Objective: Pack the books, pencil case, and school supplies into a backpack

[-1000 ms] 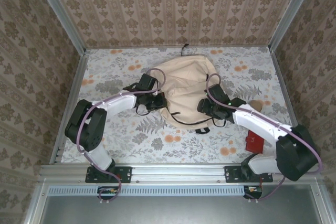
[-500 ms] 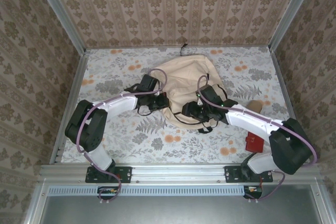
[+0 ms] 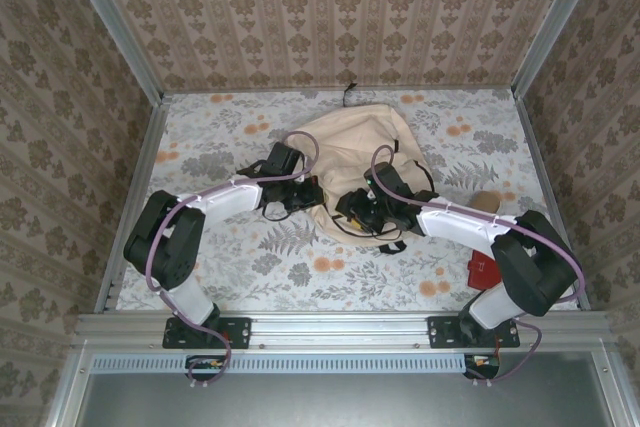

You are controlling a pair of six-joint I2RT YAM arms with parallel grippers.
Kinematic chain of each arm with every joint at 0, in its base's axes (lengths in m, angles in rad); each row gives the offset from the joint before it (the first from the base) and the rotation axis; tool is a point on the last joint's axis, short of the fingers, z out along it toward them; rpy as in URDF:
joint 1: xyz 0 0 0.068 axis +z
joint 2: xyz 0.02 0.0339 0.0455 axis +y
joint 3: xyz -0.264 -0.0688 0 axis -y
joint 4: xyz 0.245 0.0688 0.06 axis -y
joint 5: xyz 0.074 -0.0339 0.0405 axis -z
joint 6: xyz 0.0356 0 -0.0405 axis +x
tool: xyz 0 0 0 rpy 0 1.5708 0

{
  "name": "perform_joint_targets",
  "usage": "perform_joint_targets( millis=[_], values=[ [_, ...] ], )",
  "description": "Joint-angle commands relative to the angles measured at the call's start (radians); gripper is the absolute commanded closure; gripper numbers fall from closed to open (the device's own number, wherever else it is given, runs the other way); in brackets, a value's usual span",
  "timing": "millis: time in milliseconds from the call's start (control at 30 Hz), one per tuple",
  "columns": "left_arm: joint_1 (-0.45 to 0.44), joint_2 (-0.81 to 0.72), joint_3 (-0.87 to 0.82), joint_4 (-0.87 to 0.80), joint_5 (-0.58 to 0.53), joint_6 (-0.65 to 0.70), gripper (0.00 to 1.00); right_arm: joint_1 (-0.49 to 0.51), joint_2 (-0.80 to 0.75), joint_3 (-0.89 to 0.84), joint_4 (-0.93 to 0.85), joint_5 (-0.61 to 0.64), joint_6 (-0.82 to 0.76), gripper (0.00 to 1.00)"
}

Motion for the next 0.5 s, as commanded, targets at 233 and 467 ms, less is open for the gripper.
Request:
perform_joint_targets(
  millis=[233, 467],
  values=[
    [-0.011, -0.026, -0.003, 0.049, 0.041, -0.016, 0.98, 0.016, 0.078, 0.062, 0.025, 0.061, 0.079, 0.6],
    [-0.011, -0.026, -0.002, 0.05, 0.044, -0.017, 0.98, 0.025, 0.122, 0.089, 0.043, 0.055, 0.07, 0.63]
  ],
)
